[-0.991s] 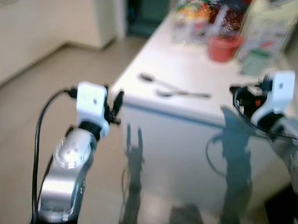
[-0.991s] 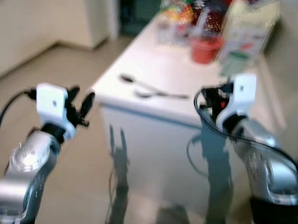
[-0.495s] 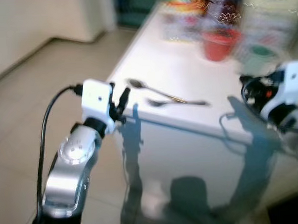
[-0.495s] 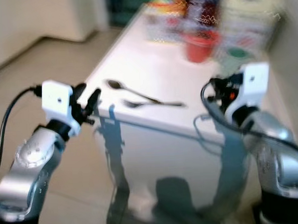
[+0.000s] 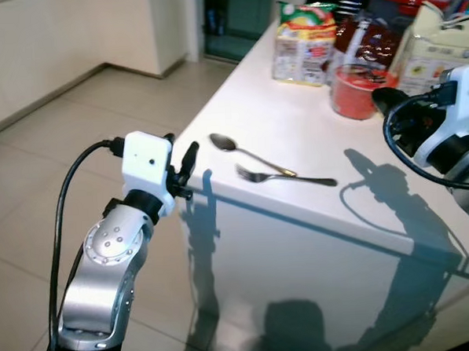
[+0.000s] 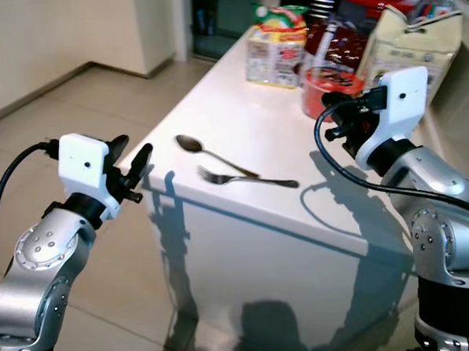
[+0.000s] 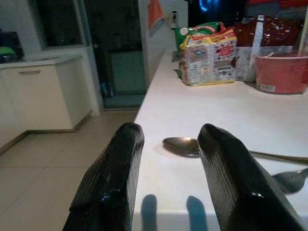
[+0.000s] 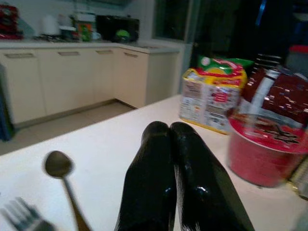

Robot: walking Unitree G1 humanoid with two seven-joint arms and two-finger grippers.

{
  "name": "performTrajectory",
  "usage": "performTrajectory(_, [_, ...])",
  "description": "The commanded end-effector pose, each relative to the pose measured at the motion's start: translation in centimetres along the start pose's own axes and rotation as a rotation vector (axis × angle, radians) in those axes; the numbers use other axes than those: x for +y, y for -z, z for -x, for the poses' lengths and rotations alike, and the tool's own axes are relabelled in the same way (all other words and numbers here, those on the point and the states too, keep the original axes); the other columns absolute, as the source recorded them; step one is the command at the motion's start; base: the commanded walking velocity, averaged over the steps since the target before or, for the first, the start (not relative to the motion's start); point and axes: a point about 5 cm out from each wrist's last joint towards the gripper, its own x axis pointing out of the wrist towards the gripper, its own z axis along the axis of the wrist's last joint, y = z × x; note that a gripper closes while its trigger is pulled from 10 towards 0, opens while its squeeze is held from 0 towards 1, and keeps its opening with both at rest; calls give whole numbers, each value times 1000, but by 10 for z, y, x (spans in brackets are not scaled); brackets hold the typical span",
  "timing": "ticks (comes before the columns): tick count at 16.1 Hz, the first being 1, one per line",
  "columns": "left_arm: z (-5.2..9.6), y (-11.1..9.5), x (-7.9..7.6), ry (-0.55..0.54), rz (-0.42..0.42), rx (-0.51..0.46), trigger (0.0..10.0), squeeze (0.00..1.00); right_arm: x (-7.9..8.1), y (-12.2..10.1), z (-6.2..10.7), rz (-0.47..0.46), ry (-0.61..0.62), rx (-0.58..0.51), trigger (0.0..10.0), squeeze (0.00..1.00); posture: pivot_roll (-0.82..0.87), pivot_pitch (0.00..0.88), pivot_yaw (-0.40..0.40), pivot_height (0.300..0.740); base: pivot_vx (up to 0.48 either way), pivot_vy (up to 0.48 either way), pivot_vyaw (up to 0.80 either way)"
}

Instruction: Setting the table

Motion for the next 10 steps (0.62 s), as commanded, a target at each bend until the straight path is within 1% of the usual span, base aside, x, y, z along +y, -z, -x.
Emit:
performTrajectory(1, [1, -2, -3, 15, -5, -1, 10000, 0, -3, -3, 1, -2, -3, -14, 10000, 0, 82, 0, -64, 740, 0, 0, 0])
performTrajectory(5, [1, -1, -8, 52, -3, 6, 10000, 0, -8, 0, 0, -14, -2, -7, 10000, 0, 84, 0, -58, 740, 0, 0, 0])
performTrajectory(10, [2, 1, -8, 54, 2, 21, 10000, 0, -7, 10, 2, -20, 9, 26, 10000, 0, 81, 0, -51, 740, 0, 0, 0])
